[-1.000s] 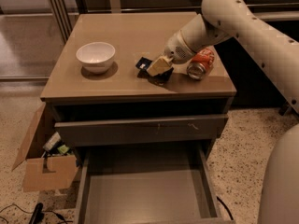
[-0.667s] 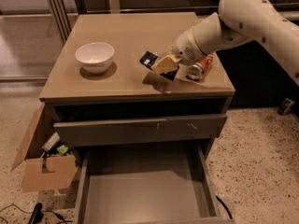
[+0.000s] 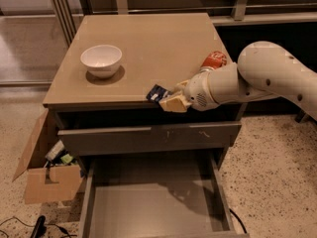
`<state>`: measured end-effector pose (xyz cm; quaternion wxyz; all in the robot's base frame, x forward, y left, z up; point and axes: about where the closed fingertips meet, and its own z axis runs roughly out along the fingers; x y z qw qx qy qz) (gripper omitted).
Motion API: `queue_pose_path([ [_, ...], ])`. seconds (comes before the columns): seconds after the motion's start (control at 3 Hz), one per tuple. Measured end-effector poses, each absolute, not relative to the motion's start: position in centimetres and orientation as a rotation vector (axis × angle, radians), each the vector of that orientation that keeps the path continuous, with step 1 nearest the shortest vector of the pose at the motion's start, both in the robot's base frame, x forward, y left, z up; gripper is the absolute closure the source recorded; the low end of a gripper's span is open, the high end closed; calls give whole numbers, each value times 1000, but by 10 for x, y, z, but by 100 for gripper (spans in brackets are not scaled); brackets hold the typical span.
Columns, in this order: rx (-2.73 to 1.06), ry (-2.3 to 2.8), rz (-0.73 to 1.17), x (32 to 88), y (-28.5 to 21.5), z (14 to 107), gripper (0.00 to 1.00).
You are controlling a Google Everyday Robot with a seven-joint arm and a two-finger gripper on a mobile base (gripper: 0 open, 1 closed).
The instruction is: Place rxbar blueberry into middle drawer
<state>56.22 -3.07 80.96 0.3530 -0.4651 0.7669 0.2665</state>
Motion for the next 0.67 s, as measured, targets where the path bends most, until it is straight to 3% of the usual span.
queue_pose_path([
  [0.67,-1207,1984,690,565,-27,820,100],
])
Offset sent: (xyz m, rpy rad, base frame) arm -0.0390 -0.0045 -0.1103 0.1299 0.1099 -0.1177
